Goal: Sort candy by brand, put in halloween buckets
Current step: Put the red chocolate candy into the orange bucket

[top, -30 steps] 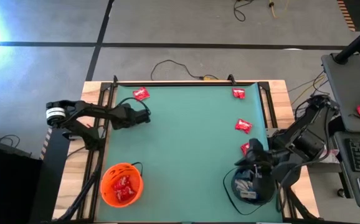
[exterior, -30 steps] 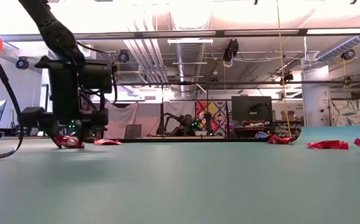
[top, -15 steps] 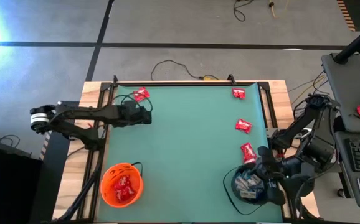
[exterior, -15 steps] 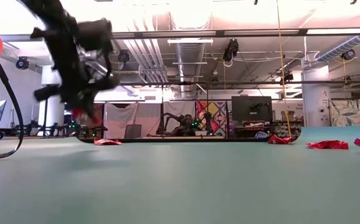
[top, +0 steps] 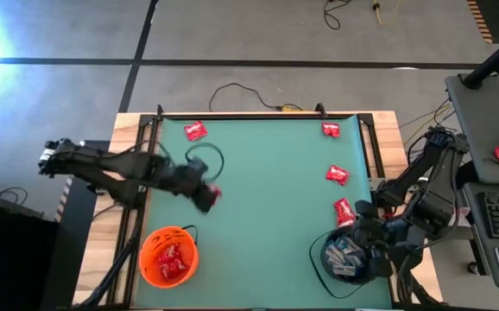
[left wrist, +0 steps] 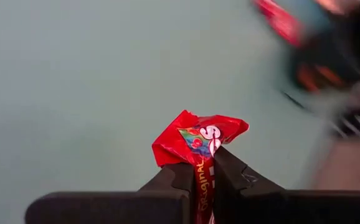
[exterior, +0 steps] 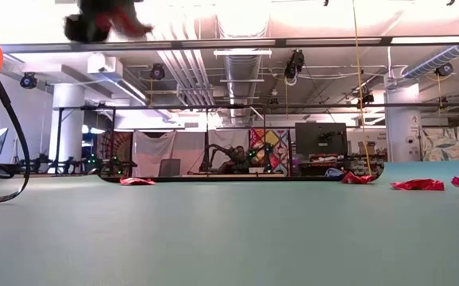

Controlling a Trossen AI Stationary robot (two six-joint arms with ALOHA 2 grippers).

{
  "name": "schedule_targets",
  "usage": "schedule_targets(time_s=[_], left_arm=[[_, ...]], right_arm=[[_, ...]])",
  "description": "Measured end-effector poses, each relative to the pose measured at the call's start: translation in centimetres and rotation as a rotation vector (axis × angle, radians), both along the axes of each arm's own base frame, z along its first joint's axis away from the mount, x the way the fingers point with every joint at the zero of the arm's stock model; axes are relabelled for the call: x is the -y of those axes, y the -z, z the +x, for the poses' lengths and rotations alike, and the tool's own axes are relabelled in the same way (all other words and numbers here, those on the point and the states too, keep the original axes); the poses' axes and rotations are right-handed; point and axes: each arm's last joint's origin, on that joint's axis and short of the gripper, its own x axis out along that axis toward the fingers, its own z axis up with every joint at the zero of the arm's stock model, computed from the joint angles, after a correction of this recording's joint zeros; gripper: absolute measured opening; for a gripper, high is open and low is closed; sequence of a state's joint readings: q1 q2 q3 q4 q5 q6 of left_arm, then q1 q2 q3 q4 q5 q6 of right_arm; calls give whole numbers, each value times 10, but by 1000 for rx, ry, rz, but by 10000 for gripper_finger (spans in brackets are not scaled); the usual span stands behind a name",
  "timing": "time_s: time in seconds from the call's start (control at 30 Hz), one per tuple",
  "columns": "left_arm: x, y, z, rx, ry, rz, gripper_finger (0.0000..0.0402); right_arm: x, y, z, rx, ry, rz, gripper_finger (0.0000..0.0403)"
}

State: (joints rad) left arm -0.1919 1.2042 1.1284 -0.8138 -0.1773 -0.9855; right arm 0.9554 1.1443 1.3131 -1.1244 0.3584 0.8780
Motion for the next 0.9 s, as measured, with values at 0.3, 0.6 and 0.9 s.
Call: schedule_targets(time_s=[0.3,0.6,0.9], left_arm=[[89,-12,-20,-51,14,-341,4],[128,-14,-27,-189,-23,-497,4],[128,-2,-34,-381,-3,-572,3]], right_arm=[[-5,2,3,32,-13,34,219],[-19,-2,13,167,-166,31,219],[-19,-3,10,124,-210,76,219]])
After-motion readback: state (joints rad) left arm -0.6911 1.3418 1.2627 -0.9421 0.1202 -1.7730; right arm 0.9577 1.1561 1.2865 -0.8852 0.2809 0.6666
